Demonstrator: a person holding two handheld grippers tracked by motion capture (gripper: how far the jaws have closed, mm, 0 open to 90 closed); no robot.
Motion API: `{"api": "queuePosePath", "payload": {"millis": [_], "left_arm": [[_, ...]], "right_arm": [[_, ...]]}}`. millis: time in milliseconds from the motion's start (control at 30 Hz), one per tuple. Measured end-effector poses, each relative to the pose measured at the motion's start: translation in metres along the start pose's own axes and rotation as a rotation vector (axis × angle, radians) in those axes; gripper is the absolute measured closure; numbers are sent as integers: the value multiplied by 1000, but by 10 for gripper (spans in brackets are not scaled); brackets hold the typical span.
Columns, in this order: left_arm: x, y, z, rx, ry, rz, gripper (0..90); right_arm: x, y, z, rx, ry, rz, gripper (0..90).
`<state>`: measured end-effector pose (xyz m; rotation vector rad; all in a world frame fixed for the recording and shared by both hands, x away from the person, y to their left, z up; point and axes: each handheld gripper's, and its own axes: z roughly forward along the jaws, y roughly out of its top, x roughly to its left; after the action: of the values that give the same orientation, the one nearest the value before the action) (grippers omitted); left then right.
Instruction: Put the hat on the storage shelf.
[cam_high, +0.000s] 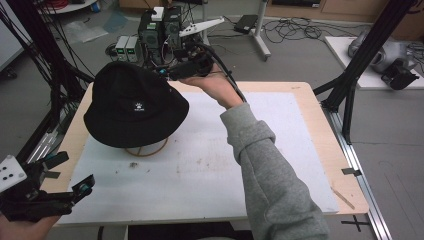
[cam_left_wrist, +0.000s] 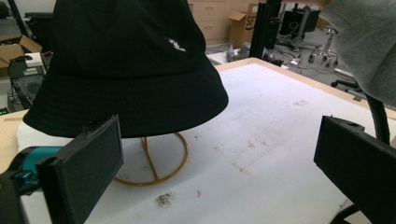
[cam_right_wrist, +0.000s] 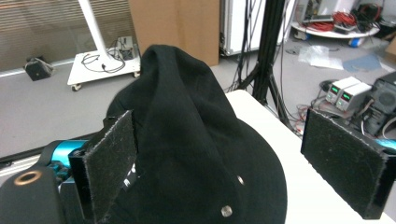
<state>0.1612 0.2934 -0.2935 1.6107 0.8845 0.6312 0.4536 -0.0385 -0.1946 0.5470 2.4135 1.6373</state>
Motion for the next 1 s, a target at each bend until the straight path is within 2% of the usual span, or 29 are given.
{"api": "queuePosePath", "payload": {"millis": [67, 367, 500, 533, 600, 767, 867, 967, 1000], "left_arm": [[0, 0, 2, -1, -4, 0, 17], [0, 0, 8, 6, -15, -2, 17], [1, -1, 10, 10, -18, -2, 17], [1, -1, 10, 11, -19, -3, 17], [1, -1, 11, 10, -20, -1, 17], [1, -1, 13, 10, -22, -3, 17], [1, -1, 14, 9, -24, -4, 17], [1, -1, 17, 15, -28, -3, 17], [2, -1, 18, 17, -29, -3, 17]], "right_arm": [[-3, -4, -5, 2, -5, 15, 104], [-8, -19, -25, -13, -36, 27, 104], [-10, -25, -37, 16, -62, 48, 104], [-11, -29, -44, -6, -74, 47, 104], [-11, -31, -47, -12, -75, 49, 104], [-14, -43, -57, 13, -106, 74, 104], [-14, -53, -69, -20, -122, 74, 104], [-15, -56, -73, -11, -138, 80, 104], [-15, -61, -78, -25, -140, 80, 104]]}}
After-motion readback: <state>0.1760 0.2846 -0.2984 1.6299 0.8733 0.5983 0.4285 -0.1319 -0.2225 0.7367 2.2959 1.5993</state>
